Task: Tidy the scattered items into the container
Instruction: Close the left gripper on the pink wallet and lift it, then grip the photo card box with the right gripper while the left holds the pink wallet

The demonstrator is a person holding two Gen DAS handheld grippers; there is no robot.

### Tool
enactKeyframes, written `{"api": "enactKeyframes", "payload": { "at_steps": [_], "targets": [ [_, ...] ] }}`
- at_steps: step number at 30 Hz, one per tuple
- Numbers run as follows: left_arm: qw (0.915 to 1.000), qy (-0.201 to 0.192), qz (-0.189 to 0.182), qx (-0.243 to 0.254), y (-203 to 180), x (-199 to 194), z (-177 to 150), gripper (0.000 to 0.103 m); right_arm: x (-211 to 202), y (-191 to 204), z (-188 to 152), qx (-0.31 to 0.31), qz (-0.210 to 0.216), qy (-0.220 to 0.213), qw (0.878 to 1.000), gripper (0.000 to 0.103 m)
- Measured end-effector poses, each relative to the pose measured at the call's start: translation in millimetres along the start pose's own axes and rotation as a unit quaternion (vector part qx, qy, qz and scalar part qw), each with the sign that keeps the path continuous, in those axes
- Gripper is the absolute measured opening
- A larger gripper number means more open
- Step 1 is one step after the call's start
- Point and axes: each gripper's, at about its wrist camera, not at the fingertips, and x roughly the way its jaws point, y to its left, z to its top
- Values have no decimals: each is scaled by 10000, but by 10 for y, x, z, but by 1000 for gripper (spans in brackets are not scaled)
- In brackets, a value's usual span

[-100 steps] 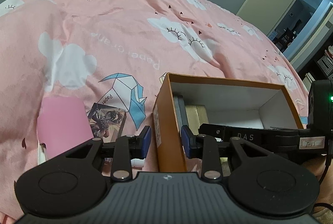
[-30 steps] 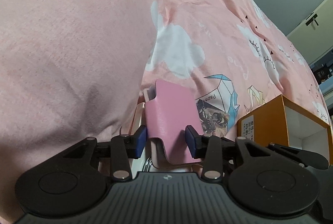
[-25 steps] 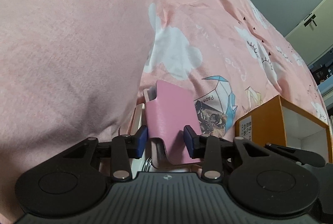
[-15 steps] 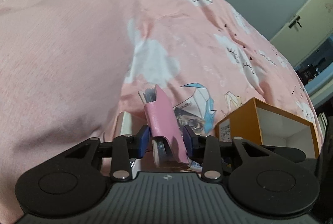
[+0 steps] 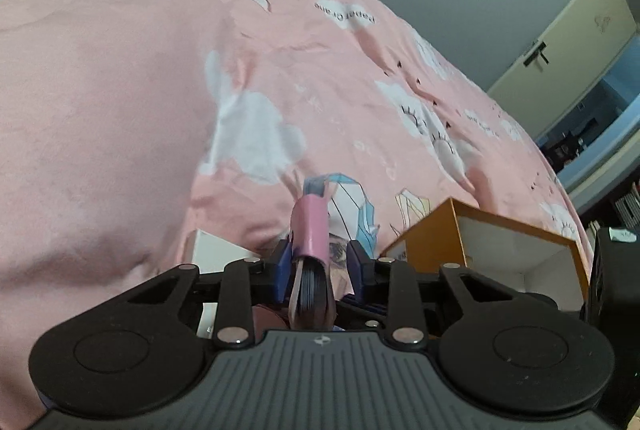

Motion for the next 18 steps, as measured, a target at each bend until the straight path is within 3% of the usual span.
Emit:
{"api": "enactKeyframes", "payload": {
  "at_steps": [4, 6, 10, 15, 18],
  "targets": [
    [9997, 127, 213, 71, -54, 129, -56, 33, 8, 11, -8, -3, 52, 24, 10000, 8],
    [9991, 90, 379, 165, -71, 154, -70, 28, 5, 12, -7, 2, 50, 22, 10000, 8],
    [9992, 80, 388, 98, -25, 149, -65, 22, 3, 10, -6, 29, 69, 18, 10000, 8],
    [9982, -102, 576, 152, -19, 54, -66, 20, -13, 8, 5, 56, 84, 18, 9999, 9],
    [9974, -264, 657, 160, 4, -45, -38, 20, -26, 9, 27, -34, 98, 33, 9999, 16]
  ]
}}
